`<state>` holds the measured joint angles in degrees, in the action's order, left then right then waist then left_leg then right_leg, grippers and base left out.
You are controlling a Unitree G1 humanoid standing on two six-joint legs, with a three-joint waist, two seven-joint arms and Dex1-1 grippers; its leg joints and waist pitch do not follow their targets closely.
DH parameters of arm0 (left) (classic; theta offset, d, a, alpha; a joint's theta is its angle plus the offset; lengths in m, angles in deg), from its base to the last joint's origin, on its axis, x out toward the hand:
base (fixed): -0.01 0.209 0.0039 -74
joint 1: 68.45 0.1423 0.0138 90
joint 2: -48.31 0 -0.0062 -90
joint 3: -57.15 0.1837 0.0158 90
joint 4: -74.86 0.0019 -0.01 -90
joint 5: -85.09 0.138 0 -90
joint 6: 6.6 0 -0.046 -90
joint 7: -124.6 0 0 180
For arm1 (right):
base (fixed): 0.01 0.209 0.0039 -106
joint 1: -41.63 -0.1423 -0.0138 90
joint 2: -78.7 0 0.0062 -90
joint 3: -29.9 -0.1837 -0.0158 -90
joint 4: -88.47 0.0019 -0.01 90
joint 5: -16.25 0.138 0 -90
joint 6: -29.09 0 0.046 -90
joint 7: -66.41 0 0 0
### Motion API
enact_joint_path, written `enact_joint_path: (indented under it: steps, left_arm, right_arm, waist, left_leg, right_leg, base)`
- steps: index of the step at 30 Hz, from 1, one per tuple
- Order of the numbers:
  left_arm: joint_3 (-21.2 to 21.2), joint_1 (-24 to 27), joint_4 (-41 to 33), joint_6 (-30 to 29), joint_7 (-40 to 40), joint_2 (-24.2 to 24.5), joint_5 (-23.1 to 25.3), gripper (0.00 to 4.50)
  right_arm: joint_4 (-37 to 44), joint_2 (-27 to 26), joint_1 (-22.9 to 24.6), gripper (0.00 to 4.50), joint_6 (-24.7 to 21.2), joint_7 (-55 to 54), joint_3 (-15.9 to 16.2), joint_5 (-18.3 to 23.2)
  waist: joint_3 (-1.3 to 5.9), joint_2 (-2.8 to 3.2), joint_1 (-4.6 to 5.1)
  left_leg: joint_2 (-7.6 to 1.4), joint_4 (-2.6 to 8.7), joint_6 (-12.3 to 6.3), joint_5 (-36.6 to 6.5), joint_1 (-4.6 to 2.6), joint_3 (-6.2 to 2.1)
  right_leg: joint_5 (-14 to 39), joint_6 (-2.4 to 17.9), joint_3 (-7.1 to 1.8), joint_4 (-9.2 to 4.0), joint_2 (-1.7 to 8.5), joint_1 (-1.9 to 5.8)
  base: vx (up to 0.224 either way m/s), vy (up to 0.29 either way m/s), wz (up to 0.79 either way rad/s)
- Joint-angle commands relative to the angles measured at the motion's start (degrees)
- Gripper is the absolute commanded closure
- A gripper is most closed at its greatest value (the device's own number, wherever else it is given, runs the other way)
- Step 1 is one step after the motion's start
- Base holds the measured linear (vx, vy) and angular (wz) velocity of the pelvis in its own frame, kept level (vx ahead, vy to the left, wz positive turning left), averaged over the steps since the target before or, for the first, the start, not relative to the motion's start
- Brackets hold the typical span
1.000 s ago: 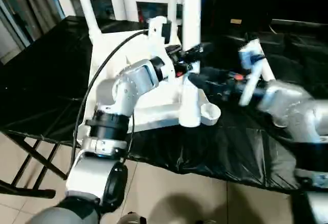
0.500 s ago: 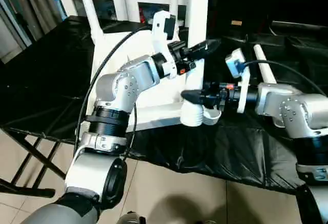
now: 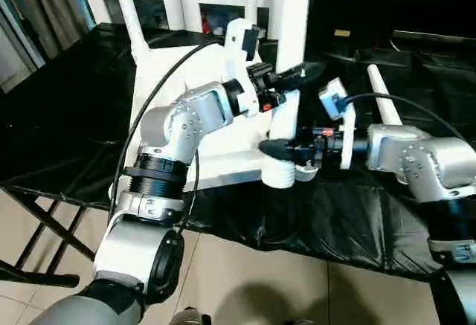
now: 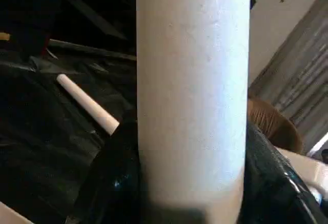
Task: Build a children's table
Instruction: Pick table leg
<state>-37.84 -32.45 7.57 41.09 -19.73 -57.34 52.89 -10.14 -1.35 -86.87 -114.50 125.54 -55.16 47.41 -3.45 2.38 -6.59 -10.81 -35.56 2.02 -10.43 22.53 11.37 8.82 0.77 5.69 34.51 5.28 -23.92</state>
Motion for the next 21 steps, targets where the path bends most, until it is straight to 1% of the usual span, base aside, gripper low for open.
enact_joint_path:
  steps: [1, 2, 3, 4, 5, 6, 7, 9, 10, 11, 12, 14, 15, 17, 18, 19, 21]
  left_arm:
    - [-2.2, -2.0, -0.1, -1.2, -0.8, -0.4, -2.4, 2.64]
    - [-3.8, -2.4, 0.6, -1.9, -0.8, -0.6, -4.0, 2.64]
    - [-4.8, -2.7, 1.1, -2.4, -0.8, -0.7, -5.0, 2.64]
    - [-7.8, -3.4, 2.6, -4.3, -0.4, -0.9, -8.3, 2.64]
    - [-8.5, -3.5, 2.9, -4.7, -0.3, -1.0, -9.1, 2.64]
    - [-9.0, -3.4, 3.3, -5.8, 0.8, -0.8, -10.3, 2.64]
    - [-9.2, -3.3, 3.4, -6.5, 1.4, -0.7, -10.9, 2.64]
    - [-11.0, -2.9, 4.2, -10.3, 4.0, -0.5, -14.9, 2.64]
    - [-12.2, -2.9, 4.2, -12.2, 5.0, -0.7, -17.2, 2.64]
    - [-12.2, -2.9, 4.2, -12.2, 5.0, -0.7, -17.2, 2.64]
    - [-12.9, -2.8, 3.9, -13.8, 5.7, -0.8, -19.0, 2.64]
    - [-13.0, -2.8, 3.7, -14.9, 6.3, -0.9, -19.9, 2.64]
    - [-13.0, -2.8, 3.7, -14.9, 6.3, -0.9, -19.9, 2.64]
    - [-11.5, -2.4, 2.4, -16.0, 8.4, -0.6, -20.0, 2.64]
    - [-11.5, -2.4, 2.4, -16.0, 8.4, -0.6, -20.0, 2.64]
    - [-10.7, -2.3, 1.9, -16.4, 9.1, -0.6, -20.0, 2.64]
    - [-9.8, -2.2, 1.4, -16.6, 9.7, -0.5, -19.9, 2.64]
  right_arm:
    - [0.3, 0.0, -1.0, 1.44, 0.0, 0.5, 0.0, 0.2]
    - [0.6, 0.0, -1.0, 1.44, 0.1, 0.5, -0.6, 0.6]
    - [0.7, 0.1, -1.0, 1.44, 0.1, 0.5, -0.9, 0.8]
    - [2.4, 1.1, -0.1, 1.44, 0.0, 3.0, -2.4, 3.2]
    - [2.9, 1.4, 0.1, 1.44, 0.0, 3.6, -2.8, 3.8]
    - [3.1, 1.8, 0.4, 1.44, -0.4, 4.6, -3.6, 4.9]
    - [3.2, 2.0, 0.5, 1.44, -0.6, 5.0, -4.2, 5.5]
    - [2.8, 2.7, 0.4, 1.44, -3.1, 6.8, -7.9, 9.8]
    - [2.3, 2.5, 0.1, 1.44, -4.6, 7.1, -9.6, 11.6]
    - [2.3, 2.5, 0.1, 1.44, -4.6, 7.1, -9.6, 11.6]
    - [2.1, 2.3, 0.1, 1.44, -5.6, 7.2, -10.4, 12.9]
    - [2.3, 2.3, 0.3, 1.44, -6.3, 7.4, -10.6, 13.8]
    - [2.3, 2.3, 0.3, 1.44, -6.3, 7.4, -10.6, 13.8]
    - [2.9, 2.6, 0.7, 1.44, -6.7, 7.9, -9.7, 14.1]
    - [2.9, 2.6, 0.7, 1.44, -6.7, 7.9, -9.7, 14.1]
    - [3.1, 2.6, 1.0, 1.44, -7.0, 8.2, -8.9, 14.0]
    - [3.2, 2.5, 1.1, 1.44, -7.5, 8.4, -8.2, 14.0]
  waist:
    - [5.07, -1.61, -0.27]
    - [5.11, -1.74, -0.33]
    - [5.08, -1.74, -0.33]
    - [5.09, -1.71, -0.4]
    - [5.12, -1.72, -0.5]
    - [5.1, -1.76, -0.55]
    - [5.08, -1.73, -0.62]
    - [5.13, -1.36, -0.73]
    - [5.12, -1.44, -0.95]
    - [5.16, -1.44, -1.16]
    - [5.15, -1.44, -1.2]
    - [5.07, -1.23, -1.38]
    - [5.04, -1.31, -1.38]
    - [4.95, -1.27, -1.55]
    - [4.95, -1.25, -1.68]
    - [4.99, -1.26, -1.74]
    - [5.02, -1.25, -1.74]
  left_leg:
    - [-2.04, 3.35, -3.92, -4.2, -0.89, -1.2]
    - [-2.06, 3.35, -3.96, -4.0, -0.93, -1.21]
    - [-1.94, 3.29, -4.05, -4.0, -0.87, -1.14]
    - [-1.91, 3.26, -4.21, -4.2, -0.89, -1.13]
    - [-1.82, 3.19, -4.48, -4.4, -0.92, -1.04]
    - [-1.92, 3.21, -4.93, -4.2, -0.81, -1.16]
    - [-1.92, 3.19, -5.12, -4.1, -0.92, -1.13]
    - [-1.77, 3.06, -5.28, -3.9, -0.97, -0.99]
    - [-1.9, 3.03, -5.57, -3.6, -0.94, -1.02]
    - [-1.99, 3.03, -5.68, -3.5, -0.98, -1.08]
    - [-2.04, 3.03, -5.54, -3.7, -0.95, -1.09]
    - [-2.02, 3.08, -4.93, -4.7, -1.02, -1.11]
    - [-2.01, 3.1, -4.74, -4.9, -1.05, -1.08]
    - [-2.0, 3.22, -4.04, -5.6, -1.18, -1.12]
    - [-2.05, 3.27, -3.6, -5.8, -1.22, -1.15]
    - [-2.13, 3.37, -3.19, -5.6, -1.18, -1.25]
    - [-2.16, 3.39, -2.96, -5.5, -1.17, -1.31]
  right_leg:
    - [12.3, 11.3, -2.69, -3.58, 3.52, 3.91]
    - [11.9, 11.6, -2.68, -3.52, 3.53, 3.91]
    - [11.9, 11.8, -2.66, -3.52, 3.48, 3.91]
    - [11.8, 12.0, -2.63, -3.48, 3.47, 3.94]
    - [11.7, 12.0, -2.62, -3.5, 3.45, 4.0]
    - [11.4, 11.9, -2.61, -3.42, 3.41, 4.02]
    - [12.0, 11.8, -2.58, -3.5, 3.41, 3.92]
    - [12.1, 12.1, -2.55, -3.43, 3.29, 3.95]
    - [12.0, 12.3, -2.51, -3.52, 3.19, 3.78]
    - [11.9, 12.6, -2.43, -3.47, 3.24, 3.79]
    - [12.0, 12.6, -2.4, -3.41, 3.23, 3.76]
    - [13.9, 12.1, -2.38, -3.74, 3.31, 3.73]
    - [14.3, 11.8, -2.38, -3.86, 3.28, 3.69]
    - [16.0, 10.9, -2.4, -4.11, 3.29, 3.65]
    - [16.7, 10.3, -2.44, -4.15, 3.35, 3.63]
    - [16.7, 9.9, -2.45, -4.12, 3.37, 3.67]
    - [16.4, 9.8, -2.46, -4.02, 3.42, 3.7]
  base:
    - [0.0, 0.0, 0.0]
    - [0.0, 0.0, 0.0]
    - [0.0, 0.0, 0.0]
    - [0.0, 0.0, 0.0]
    - [0.0, 0.0, 0.0]
    - [0.0, 0.0, 0.0]
    - [0.0, 0.0, 0.0]
    - [0.0, 0.0, 0.0]
    - [0.0, 0.0, 0.0]
    - [0.0, 0.0, 0.0]
    - [0.0, 0.0, 0.0]
    - [0.0, 0.0, 0.0]
    - [0.0, 0.0, 0.0]
    - [0.0, 0.0, 0.0]
    - [0.0, 0.0, 0.0]
    - [0.0, 0.0, 0.0]
    - [0.0, 0.0, 0.0]
